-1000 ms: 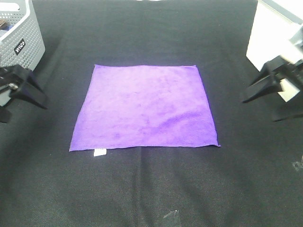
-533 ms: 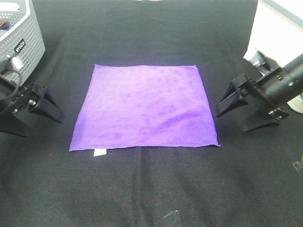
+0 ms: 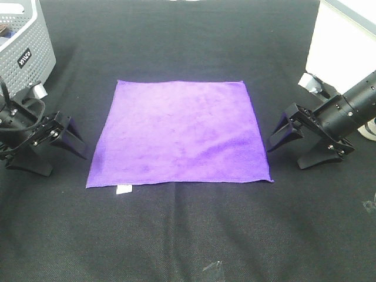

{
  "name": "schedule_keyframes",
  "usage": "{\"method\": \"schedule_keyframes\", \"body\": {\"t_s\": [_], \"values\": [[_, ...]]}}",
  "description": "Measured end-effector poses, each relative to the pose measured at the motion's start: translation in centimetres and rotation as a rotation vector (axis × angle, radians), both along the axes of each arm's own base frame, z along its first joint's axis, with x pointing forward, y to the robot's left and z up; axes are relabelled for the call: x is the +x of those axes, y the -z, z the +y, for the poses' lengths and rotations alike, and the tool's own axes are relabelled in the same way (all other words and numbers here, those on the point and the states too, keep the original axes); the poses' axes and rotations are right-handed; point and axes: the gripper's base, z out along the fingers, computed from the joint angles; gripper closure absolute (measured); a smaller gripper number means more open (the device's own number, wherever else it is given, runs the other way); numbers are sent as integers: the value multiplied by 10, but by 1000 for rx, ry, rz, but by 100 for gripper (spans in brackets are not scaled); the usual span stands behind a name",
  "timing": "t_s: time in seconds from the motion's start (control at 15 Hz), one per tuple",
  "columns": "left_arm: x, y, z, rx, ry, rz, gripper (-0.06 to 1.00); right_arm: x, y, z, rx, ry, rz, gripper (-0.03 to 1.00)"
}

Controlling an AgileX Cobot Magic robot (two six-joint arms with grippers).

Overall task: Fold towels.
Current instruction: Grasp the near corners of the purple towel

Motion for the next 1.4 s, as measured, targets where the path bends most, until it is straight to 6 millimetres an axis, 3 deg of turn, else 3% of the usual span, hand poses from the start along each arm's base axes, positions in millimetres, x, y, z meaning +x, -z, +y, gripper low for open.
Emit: {"method": "schedule_keyframes", "body": {"t_s": [0.47, 0.73, 1.07, 1.2, 1.4], "values": [[2, 6, -3, -12, 22, 18, -1, 2, 6, -1, 37, 29, 27, 8], [2, 12, -35, -23, 76, 10, 2, 3, 10, 8, 56, 38, 30, 10], [7, 23, -90, -107, 112, 33, 14, 0, 23, 71, 56, -74, 27, 29], [7, 28, -107, -127, 123, 52, 20, -1, 25, 81, 52, -93, 25, 37], [7, 31, -108, -137, 116, 64, 29, -1, 27, 82, 36, -101, 16, 50]]}}
